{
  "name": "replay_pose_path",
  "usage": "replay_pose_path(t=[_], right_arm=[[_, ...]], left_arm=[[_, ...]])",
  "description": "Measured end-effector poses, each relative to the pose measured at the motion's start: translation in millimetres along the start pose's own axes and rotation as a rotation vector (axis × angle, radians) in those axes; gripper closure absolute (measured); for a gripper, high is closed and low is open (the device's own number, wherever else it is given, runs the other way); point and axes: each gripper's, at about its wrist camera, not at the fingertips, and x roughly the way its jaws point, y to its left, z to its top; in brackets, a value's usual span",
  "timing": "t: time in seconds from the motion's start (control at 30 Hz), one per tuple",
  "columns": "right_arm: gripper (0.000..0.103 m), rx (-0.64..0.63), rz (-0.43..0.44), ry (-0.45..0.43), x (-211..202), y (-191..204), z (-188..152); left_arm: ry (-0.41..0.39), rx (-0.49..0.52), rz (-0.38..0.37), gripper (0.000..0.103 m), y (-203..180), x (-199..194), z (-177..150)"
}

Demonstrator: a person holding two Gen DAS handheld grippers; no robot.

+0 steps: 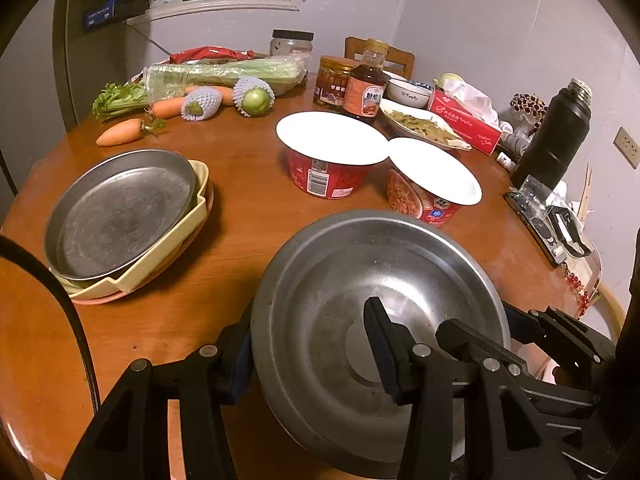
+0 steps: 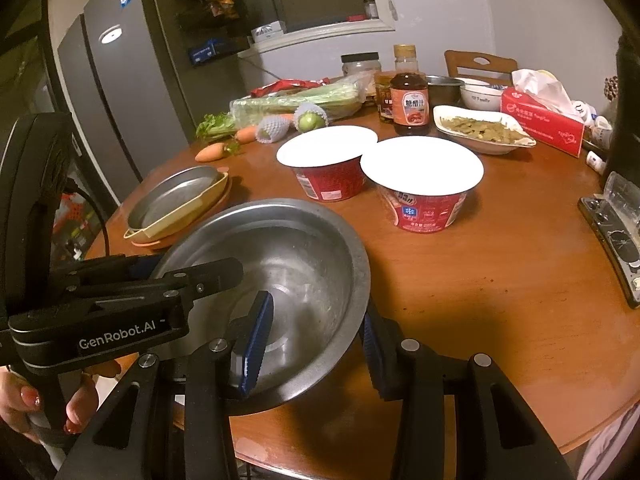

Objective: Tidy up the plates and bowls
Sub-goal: 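Slide the steel bowl with the left gripper beside the pan stack, release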

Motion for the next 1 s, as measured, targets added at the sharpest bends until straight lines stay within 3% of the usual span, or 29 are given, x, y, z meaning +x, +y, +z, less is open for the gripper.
replay_pose_path(t=[1.0], right_arm=[[0.058, 0.033, 0.01, 0.021, 6.7, -8.3, -5.9]], left_arm=[[0.012, 0.032, 0.006, 0.051, -8.0, 12.9, -4.0]])
